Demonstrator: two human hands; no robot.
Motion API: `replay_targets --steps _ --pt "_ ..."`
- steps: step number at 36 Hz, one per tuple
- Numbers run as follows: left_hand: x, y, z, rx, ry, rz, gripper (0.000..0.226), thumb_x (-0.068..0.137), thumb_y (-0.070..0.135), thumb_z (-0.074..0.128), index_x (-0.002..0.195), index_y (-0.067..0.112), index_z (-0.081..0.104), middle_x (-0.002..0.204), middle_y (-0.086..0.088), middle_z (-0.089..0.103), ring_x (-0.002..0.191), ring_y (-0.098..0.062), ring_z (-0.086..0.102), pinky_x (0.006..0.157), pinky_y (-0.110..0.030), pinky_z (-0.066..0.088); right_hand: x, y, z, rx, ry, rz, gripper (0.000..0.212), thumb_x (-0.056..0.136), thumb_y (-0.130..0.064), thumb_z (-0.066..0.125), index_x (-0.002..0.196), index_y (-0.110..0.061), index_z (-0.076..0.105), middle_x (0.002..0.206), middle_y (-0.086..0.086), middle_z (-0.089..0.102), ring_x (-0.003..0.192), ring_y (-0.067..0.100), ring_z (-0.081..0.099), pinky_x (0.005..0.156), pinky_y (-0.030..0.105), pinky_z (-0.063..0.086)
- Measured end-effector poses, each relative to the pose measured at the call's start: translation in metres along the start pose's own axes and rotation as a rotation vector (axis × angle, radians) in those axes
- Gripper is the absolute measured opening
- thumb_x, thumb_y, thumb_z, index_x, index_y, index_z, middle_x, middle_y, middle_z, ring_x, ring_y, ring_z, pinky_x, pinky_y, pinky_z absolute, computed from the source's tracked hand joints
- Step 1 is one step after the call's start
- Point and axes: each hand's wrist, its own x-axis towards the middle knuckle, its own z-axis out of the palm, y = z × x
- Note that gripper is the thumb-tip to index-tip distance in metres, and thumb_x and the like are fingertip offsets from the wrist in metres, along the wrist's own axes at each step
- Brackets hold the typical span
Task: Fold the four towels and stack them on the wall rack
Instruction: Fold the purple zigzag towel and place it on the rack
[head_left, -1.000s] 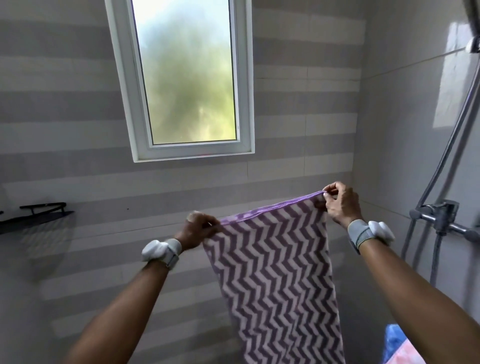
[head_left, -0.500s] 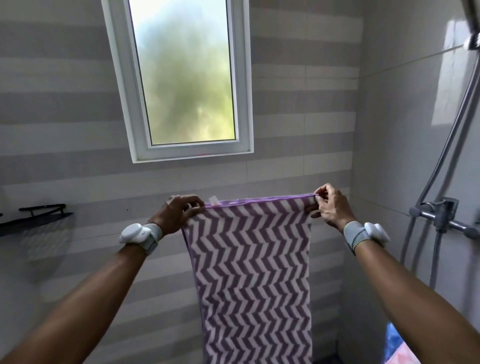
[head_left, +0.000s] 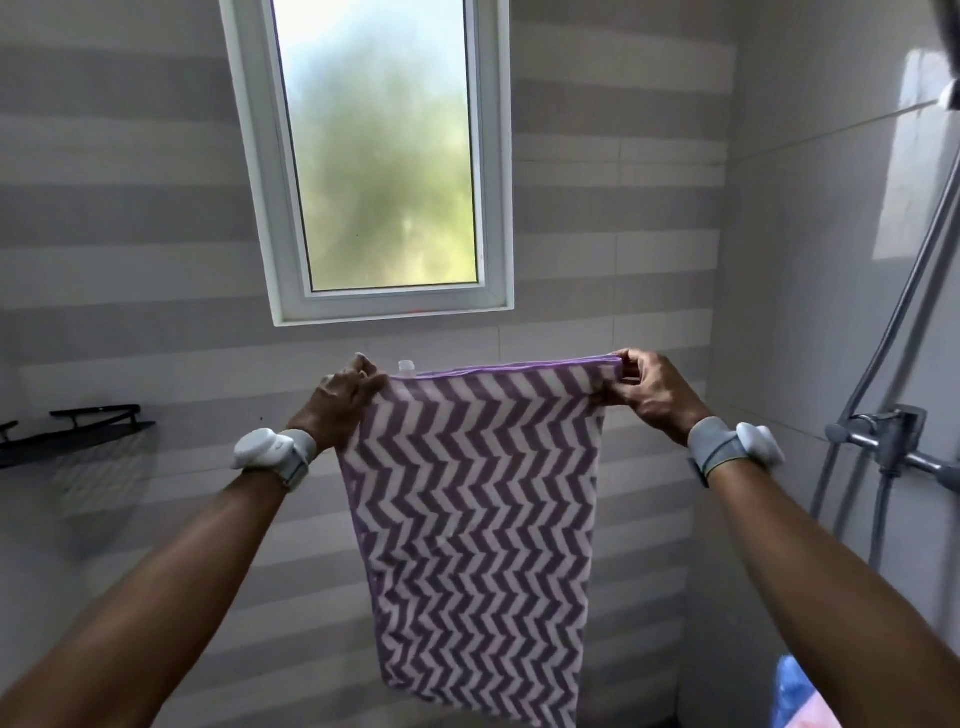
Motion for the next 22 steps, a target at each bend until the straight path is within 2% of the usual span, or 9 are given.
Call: replay_targets --steps 2,4,8,12,14,16,18,20,22 --pt "0.000 0.000 -0.007 0.068 -0.147 0.039 0.048 0.082 0.072 0.052 0.084 0.024 0.050 0.074 0.000 0.059 0.072 -0.023 0.057 0.068 -0.030 0.038 0.000 0.006 -0.002 -0.027 0.042 -0.008 0.024 0.084 -0.002 0.076 0.106 0.005 0.066 0.093 0.016 0.072 0.073 0.013 0.067 0.068 0.027 0.057" --pt "-0.001 0.001 -0.008 0.110 -0.231 0.082 0.067 0.063 0.087 0.053 0.075 0.021 0.054 0.069 0.001 0.059 0.065 -0.016 0.053 0.064 -0.030 0.041 0.003 0.017 -0.003 -0.090 0.097 -0.018 0.013 0.084 -0.008 0.077 0.094 -0.006 0.070 0.083 0.013 0.073 0.070 0.013 0.062 0.072 0.039 0.053" --pt "-0.001 0.008 -0.019 0.013 -0.292 0.003 0.043 0.067 0.055 0.082 0.071 0.014 0.067 0.066 -0.002 0.062 0.057 -0.005 0.050 0.056 -0.023 0.045 0.007 0.028 -0.004 -0.198 0.114 -0.035 0.012 0.085 -0.012 0.076 0.086 -0.020 0.067 0.084 0.005 0.076 0.074 0.011 0.063 0.083 0.049 0.053" --pt "0.001 0.008 -0.036 -0.334 -0.032 -0.009 0.023 0.076 0.040 0.080 0.078 0.018 0.073 0.073 0.007 0.070 0.065 -0.004 0.060 0.062 -0.026 0.052 -0.003 -0.001 -0.003 -0.023 0.188 -0.147 0.016 0.091 -0.013 0.070 0.104 -0.008 0.063 0.098 0.010 0.073 0.087 0.014 0.066 0.079 0.026 0.053" --pt "-0.005 0.010 -0.034 -0.600 -0.014 -0.067 0.029 0.077 0.029 0.081 0.097 0.011 0.073 0.092 -0.003 0.074 0.081 -0.014 0.068 0.073 -0.029 0.057 -0.011 -0.011 0.000 0.159 0.093 -0.147 0.038 0.089 -0.013 0.073 0.121 -0.004 0.055 0.110 0.010 0.069 0.098 0.015 0.067 0.084 0.023 0.056" --pt "-0.013 0.008 -0.024 -0.574 -0.206 -0.183 0.039 0.073 0.021 0.086 0.107 0.011 0.071 0.101 -0.006 0.075 0.092 -0.019 0.069 0.081 -0.034 0.058 -0.020 -0.004 0.006 0.031 -0.127 -0.094 0.044 0.086 -0.014 0.076 0.125 -0.008 0.056 0.114 0.003 0.069 0.102 0.010 0.068 0.087 0.028 0.057" --pt "-0.022 0.003 -0.016 -0.481 -0.329 -0.222 0.040 0.068 0.017 0.089 0.103 0.007 0.073 0.100 -0.010 0.075 0.092 -0.022 0.068 0.086 -0.039 0.059 -0.027 0.010 0.012 -0.141 -0.199 -0.082 0.038 0.083 -0.015 0.079 0.119 -0.011 0.067 0.112 0.001 0.073 0.103 0.010 0.069 0.091 0.035 0.057" --pt "-0.023 -0.001 -0.017 -0.507 -0.296 -0.208 0.051 0.058 0.024 0.094 0.099 0.002 0.074 0.100 -0.016 0.075 0.092 -0.025 0.068 0.084 -0.036 0.059 -0.026 0.020 0.014 -0.103 -0.168 -0.106 0.033 0.082 -0.008 0.080 0.114 -0.009 0.072 0.112 0.005 0.074 0.105 0.016 0.069 0.094 0.040 0.054" --pt "-0.021 -0.001 -0.022 -0.607 -0.129 -0.143 0.052 0.057 0.025 0.093 0.099 0.000 0.074 0.102 -0.020 0.073 0.089 -0.023 0.067 0.078 -0.028 0.059 -0.027 0.015 0.013 -0.018 -0.095 -0.141 0.023 0.087 -0.005 0.074 0.110 -0.008 0.073 0.110 0.009 0.074 0.102 0.019 0.068 0.091 0.041 0.053"
